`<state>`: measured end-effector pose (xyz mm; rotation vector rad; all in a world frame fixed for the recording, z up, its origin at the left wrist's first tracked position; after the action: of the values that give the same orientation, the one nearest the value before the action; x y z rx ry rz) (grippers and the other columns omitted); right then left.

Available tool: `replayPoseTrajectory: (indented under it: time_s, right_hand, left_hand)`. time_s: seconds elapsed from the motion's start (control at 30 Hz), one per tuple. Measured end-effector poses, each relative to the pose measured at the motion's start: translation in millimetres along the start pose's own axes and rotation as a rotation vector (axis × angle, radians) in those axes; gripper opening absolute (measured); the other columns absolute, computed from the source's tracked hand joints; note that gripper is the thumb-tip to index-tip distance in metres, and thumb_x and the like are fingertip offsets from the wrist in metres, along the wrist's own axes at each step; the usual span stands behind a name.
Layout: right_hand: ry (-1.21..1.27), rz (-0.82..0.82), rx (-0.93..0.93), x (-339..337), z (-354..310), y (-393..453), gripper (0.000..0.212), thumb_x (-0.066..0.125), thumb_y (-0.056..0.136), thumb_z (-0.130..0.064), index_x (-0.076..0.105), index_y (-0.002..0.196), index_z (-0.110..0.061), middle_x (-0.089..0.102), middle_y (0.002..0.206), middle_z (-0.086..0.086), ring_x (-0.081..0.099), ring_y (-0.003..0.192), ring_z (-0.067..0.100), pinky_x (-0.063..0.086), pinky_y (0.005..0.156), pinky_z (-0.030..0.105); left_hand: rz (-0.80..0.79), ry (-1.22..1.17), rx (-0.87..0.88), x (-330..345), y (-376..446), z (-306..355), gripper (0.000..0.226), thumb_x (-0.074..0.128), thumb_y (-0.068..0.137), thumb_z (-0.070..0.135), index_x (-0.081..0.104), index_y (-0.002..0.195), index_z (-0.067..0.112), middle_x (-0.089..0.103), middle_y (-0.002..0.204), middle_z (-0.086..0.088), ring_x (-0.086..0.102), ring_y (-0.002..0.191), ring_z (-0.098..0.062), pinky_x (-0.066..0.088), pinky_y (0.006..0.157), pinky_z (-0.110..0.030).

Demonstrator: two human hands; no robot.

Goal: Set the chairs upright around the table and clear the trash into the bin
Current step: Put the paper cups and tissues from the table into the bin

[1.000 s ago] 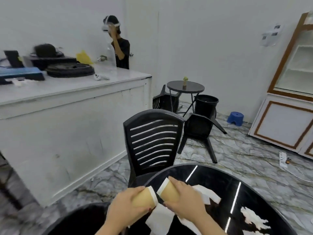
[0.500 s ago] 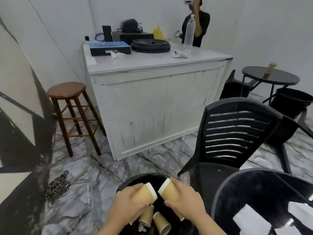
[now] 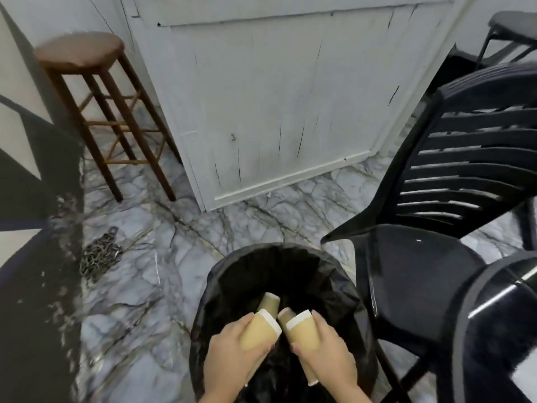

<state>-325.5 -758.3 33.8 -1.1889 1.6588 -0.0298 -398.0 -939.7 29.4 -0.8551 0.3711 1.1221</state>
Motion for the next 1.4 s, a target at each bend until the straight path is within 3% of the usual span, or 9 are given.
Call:
replayPoseTrajectory:
  time_s: [0.2,0.27,0.37,0.57,0.73,0.87,1.0,1.23,1.4]
  right_hand:
    - [0.023,-0.029,0.092,67,43,57,0.086,0.060,0.069,-0.061,0.017,0.141,-0.041,0.044,0.139,-0.010,0.047,0.120,0.018,0.040,0.094,0.040]
    - [0.035,-0.068,0.086,86,52,70,0.089,0.058,0.068,-0.064,0.015,0.142,-0.041,0.037,0.146,-0.010,0.039,0.129,0.017,0.032,0.102,0.045]
    - [0.035,-0.128,0.058,107,63,79,0.092,0.055,0.071,-0.067,0.006,0.144,-0.040,0.013,0.156,-0.006,0.012,0.143,0.018,0.012,0.111,0.052]
    - [0.055,-0.153,0.019,105,57,59,0.088,0.057,0.076,-0.059,0.006,0.145,-0.038,0.007,0.157,-0.005,0.004,0.144,0.016,0.011,0.113,0.050]
    - [0.078,-0.080,-0.073,55,24,23,0.085,0.059,0.077,-0.054,0.011,0.144,-0.036,0.014,0.156,-0.004,0.013,0.142,0.014,0.019,0.113,0.043]
    - [0.127,-0.022,-0.164,1,-6,-8,0.085,0.059,0.077,-0.053,0.014,0.146,-0.033,0.013,0.156,-0.003,0.010,0.143,0.014,0.019,0.115,0.039]
    - [0.136,0.065,-0.248,-58,-24,-45,0.080,0.058,0.081,-0.049,0.015,0.146,-0.030,0.015,0.156,-0.004,0.009,0.144,0.014,0.017,0.116,0.035]
    - [0.168,0.313,-0.322,-154,-2,-104,0.075,0.058,0.083,-0.047,0.022,0.145,-0.028,0.023,0.153,-0.009,0.015,0.141,0.007,0.015,0.114,0.026]
    - [0.221,0.451,-0.320,-205,55,-147,0.071,0.059,0.084,-0.043,0.024,0.144,-0.029,0.025,0.151,-0.013,0.014,0.141,0.006,0.015,0.117,0.029]
  left_hand:
    - [0.021,0.135,0.005,63,51,-35,0.068,0.066,0.061,0.062,0.046,0.125,0.049,0.056,0.126,0.017,0.050,0.110,-0.016,0.040,0.095,-0.033]
    - [-0.004,0.278,0.006,76,62,-46,0.081,0.057,0.057,0.076,0.037,0.131,0.050,0.040,0.143,0.015,0.035,0.128,-0.017,0.024,0.110,-0.043]
    - [-0.037,0.379,0.021,88,66,-62,0.116,0.020,0.036,0.100,0.018,0.140,0.048,0.008,0.156,0.009,0.007,0.142,-0.019,0.004,0.113,-0.052]
    - [-0.063,0.331,0.049,73,47,-63,0.118,0.003,0.037,0.099,0.020,0.140,0.046,0.006,0.157,0.008,0.003,0.143,-0.019,0.008,0.115,-0.044]
    - [-0.102,0.291,0.079,35,17,-27,0.071,0.043,0.077,0.072,0.028,0.139,0.043,0.012,0.156,0.008,0.009,0.142,-0.018,0.014,0.115,-0.041]
    - [-0.104,0.306,0.156,2,-5,13,0.071,0.035,0.076,0.076,0.030,0.139,0.042,0.017,0.155,0.008,0.013,0.141,-0.018,0.018,0.113,-0.041]
    - [-0.070,0.300,0.276,-23,-25,64,0.058,0.046,0.085,0.059,0.033,0.138,0.040,0.021,0.154,0.005,0.016,0.140,-0.020,0.020,0.113,-0.041]
    - [-0.114,0.294,0.513,-16,-66,162,0.058,0.046,0.085,0.059,0.035,0.138,0.039,0.024,0.153,0.004,0.016,0.140,-0.020,0.019,0.113,-0.042]
    - [-0.162,0.300,0.689,19,-110,216,0.083,0.021,0.066,0.079,0.036,0.136,0.039,0.028,0.152,0.002,0.021,0.139,-0.019,0.022,0.112,-0.038]
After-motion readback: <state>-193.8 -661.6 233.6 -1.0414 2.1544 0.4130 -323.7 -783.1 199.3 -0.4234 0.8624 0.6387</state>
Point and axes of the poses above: each hand's wrist, its own y-axis towards the middle knuckle, its own x-axis out of the palm, z = x × y, the point moved 2 cm from there along y, towards the middle knuckle
